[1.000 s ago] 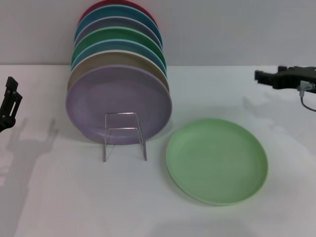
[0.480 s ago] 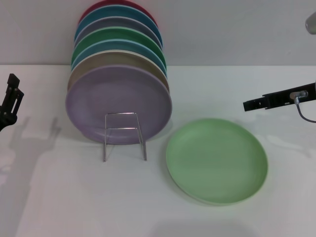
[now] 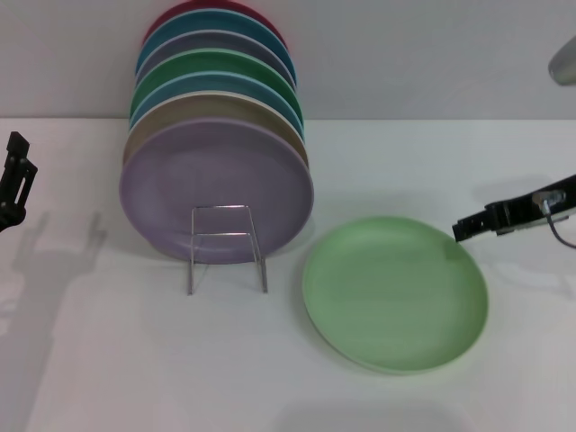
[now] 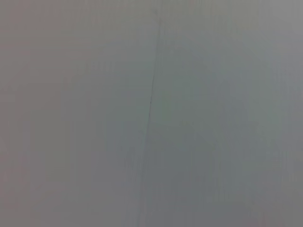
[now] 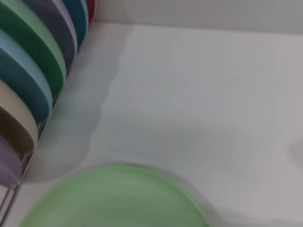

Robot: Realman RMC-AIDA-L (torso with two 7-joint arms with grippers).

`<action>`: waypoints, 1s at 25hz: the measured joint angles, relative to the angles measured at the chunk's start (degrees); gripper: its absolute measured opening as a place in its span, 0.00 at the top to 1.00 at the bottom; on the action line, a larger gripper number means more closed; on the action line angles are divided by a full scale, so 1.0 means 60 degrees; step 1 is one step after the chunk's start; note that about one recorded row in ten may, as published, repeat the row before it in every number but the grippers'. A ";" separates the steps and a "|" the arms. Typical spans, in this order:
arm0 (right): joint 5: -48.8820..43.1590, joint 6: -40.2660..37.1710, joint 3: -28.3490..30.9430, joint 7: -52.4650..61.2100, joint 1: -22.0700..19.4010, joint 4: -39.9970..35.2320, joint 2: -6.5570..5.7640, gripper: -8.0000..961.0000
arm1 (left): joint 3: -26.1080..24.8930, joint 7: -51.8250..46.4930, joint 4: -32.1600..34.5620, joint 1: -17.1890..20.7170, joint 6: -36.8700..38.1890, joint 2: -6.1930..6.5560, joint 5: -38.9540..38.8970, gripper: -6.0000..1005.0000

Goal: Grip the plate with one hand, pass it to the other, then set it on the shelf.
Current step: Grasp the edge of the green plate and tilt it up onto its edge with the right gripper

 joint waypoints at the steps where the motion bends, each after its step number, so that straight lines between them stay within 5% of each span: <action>1: -0.0003 0.0009 0.0003 0.0041 0.0007 -0.0188 0.0002 0.31 | -0.0001 0.0047 0.0000 -0.0017 0.0000 0.0002 -0.0002 0.26; 25: -0.0017 -0.0627 -0.0098 0.0017 0.0247 -0.1854 0.0072 0.31 | 0.0002 0.0045 0.0011 -0.0022 0.0004 0.0014 0.0008 0.26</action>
